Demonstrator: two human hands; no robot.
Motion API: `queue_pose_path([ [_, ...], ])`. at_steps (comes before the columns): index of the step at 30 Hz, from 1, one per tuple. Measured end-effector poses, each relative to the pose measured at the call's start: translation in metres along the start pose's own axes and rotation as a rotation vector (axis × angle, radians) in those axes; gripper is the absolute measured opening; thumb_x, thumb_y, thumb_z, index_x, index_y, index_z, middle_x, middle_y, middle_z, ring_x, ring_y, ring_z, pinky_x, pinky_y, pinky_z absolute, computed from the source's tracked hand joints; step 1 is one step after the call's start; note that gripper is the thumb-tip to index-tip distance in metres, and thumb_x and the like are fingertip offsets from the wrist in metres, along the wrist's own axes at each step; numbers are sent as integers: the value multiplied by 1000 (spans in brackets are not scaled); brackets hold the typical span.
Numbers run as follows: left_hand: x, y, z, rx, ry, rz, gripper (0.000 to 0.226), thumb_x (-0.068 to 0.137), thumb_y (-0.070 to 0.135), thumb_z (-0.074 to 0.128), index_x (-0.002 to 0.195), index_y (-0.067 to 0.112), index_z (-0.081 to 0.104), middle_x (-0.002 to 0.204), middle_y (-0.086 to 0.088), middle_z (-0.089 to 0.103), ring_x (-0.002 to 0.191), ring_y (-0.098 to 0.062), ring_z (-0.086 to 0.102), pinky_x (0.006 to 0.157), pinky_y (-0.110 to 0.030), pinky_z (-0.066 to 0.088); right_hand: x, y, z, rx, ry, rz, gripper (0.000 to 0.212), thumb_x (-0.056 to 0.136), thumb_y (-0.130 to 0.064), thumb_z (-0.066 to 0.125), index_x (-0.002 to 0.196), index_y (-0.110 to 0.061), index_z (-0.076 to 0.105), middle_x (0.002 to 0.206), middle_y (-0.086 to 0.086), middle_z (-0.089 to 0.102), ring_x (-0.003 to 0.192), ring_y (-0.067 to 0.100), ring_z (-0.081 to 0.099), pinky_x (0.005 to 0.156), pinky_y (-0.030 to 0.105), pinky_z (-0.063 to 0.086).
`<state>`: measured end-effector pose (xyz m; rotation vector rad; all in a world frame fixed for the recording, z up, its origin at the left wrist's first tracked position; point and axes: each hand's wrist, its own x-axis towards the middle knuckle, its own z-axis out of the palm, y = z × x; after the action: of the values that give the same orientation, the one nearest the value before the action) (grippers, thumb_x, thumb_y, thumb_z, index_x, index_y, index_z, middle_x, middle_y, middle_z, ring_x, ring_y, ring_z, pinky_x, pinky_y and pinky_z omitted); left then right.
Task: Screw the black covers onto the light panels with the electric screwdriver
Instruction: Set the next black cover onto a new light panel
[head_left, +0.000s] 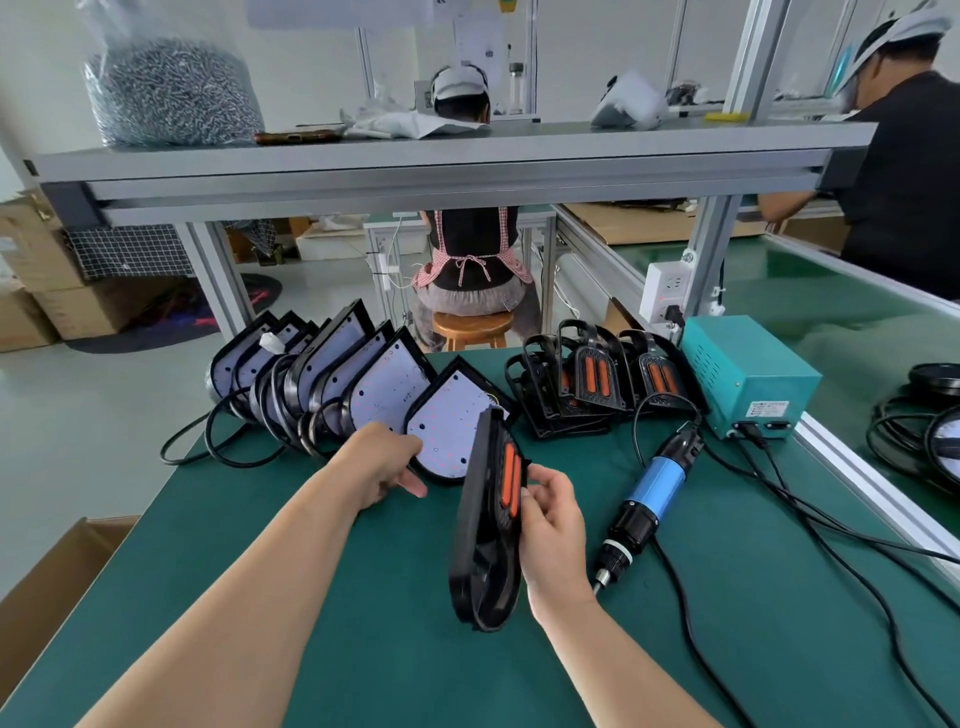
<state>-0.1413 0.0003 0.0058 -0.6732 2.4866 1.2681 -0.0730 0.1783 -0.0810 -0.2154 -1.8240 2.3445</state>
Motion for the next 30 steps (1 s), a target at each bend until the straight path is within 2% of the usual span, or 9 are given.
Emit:
queue_pose_path([
  [5, -23, -17, 27, -73, -72, 7, 17, 91, 17, 46, 89, 0, 47, 50, -17, 64, 38, -16, 21, 43, -15, 20, -2, -5, -3, 29, 57, -120, 22, 104, -3, 49, 112, -20, 59, 78, 0, 60, 75, 16, 55, 74, 32, 47],
  [8, -44, -27, 37, -32, -72, 30, 19, 88, 19, 47, 75, 5, 50, 43, -11, 56, 34, -15, 24, 41, -14, 19, -4, -6, -4, -22, 69, -186, 26, 102, -4, 53, 111, -27, 60, 76, -2, 60, 70, 12, 54, 69, 24, 48],
  [11, -67, -33, 40, 15, -82, 73, 21, 80, 11, 47, 62, 3, 54, 55, -18, 62, 27, -16, 33, 38, -12, 22, -3, -7, -5, -75, 89, -180, 27, 100, -4, 56, 111, -28, 61, 73, -7, 59, 68, 10, 53, 69, 28, 48],
  [14, -88, -45, 39, 217, -139, 94, 35, 77, 0, 45, 45, 9, 54, 41, -3, 60, 31, -10, 50, 39, -15, 39, -2, -11, -6, -132, 101, -123, 27, 98, -7, 58, 113, -28, 62, 71, -12, 61, 68, 9, 55, 71, 32, 50],
  [17, -100, -58, 41, 312, -128, 85, 30, 81, 5, 42, 57, 9, 61, 56, -4, 71, 46, -9, 64, 67, -26, 57, 1, -19, -7, -232, 111, -77, 26, 95, -11, 58, 111, -30, 64, 84, -2, 69, 76, 15, 62, 78, 39, 55],
  [21, -115, -60, 48, 344, -203, 95, 19, 83, 8, 52, 82, 2, 70, 61, -7, 68, 74, -20, 74, 78, -39, 60, 9, -34, -13, -456, 128, -128, 26, 92, -12, 61, 116, -19, 69, 82, -7, 70, 76, 6, 64, 70, 21, 47],
  [23, -119, -61, 52, 413, -269, 107, 14, 86, 11, 61, 85, 0, 70, 54, -2, 61, 72, -27, 73, 63, -37, 60, 12, -43, -16, -560, 127, -171, 27, 93, -11, 61, 119, -17, 69, 83, -11, 68, 77, 3, 62, 69, 20, 42],
  [25, -120, -67, 56, 277, -320, 85, 29, 91, 20, 49, 83, -2, 67, 53, -8, 68, 51, -22, 68, 43, -21, 47, 16, -50, -19, -659, 118, -183, 32, 95, -11, 58, 126, -16, 67, 88, -8, 68, 79, 13, 64, 73, 27, 44],
  [30, -132, -75, 55, 173, -446, 94, 46, 86, 29, 32, 73, 3, 68, 62, -21, 70, 43, -20, 63, 38, -15, 33, 24, -56, -21, -839, 90, -211, 37, 98, -10, 54, 133, -13, 64, 94, 1, 68, 89, 27, 64, 85, 35, 47],
])
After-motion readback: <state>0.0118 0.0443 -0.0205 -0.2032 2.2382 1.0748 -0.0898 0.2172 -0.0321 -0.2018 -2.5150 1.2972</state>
